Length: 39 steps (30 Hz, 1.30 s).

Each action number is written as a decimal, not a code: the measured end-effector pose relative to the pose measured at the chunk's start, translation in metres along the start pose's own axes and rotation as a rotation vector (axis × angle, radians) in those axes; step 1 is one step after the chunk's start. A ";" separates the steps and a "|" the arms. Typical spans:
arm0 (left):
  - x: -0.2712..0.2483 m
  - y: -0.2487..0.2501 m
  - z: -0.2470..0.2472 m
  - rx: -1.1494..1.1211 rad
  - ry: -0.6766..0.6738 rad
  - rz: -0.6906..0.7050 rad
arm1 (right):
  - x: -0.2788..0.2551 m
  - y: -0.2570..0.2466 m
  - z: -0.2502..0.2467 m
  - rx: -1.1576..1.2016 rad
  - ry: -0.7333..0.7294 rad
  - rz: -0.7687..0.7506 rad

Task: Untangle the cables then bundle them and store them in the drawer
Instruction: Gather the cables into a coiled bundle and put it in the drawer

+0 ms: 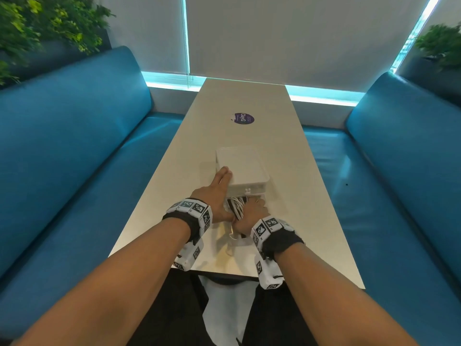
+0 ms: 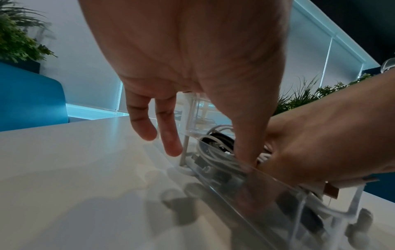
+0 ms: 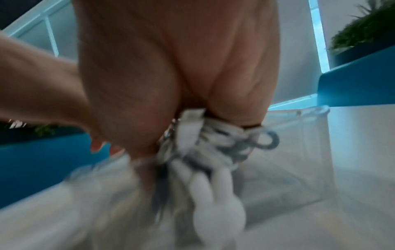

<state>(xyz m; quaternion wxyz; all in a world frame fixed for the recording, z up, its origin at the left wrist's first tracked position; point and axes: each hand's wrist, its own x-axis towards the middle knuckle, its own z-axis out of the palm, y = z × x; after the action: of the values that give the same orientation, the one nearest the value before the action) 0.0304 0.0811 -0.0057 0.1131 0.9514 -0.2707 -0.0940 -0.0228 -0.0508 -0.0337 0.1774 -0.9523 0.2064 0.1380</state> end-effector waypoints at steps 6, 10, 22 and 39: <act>-0.001 0.004 -0.004 0.041 -0.010 -0.019 | 0.002 0.022 -0.024 0.237 -0.174 -0.198; -0.001 0.005 -0.005 0.040 -0.017 -0.030 | -0.005 0.018 -0.012 0.170 -0.056 -0.158; 0.000 0.004 -0.003 0.041 -0.011 -0.008 | -0.013 0.014 -0.015 -0.122 0.129 -0.215; 0.001 0.000 0.004 0.019 0.008 0.034 | 0.002 -0.003 -0.009 -0.060 0.032 -0.088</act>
<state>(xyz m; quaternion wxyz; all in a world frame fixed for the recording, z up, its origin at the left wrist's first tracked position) 0.0304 0.0802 -0.0102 0.1066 0.9481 -0.2872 -0.0854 -0.0177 -0.0522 -0.0251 0.1514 -0.9674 0.1630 0.1209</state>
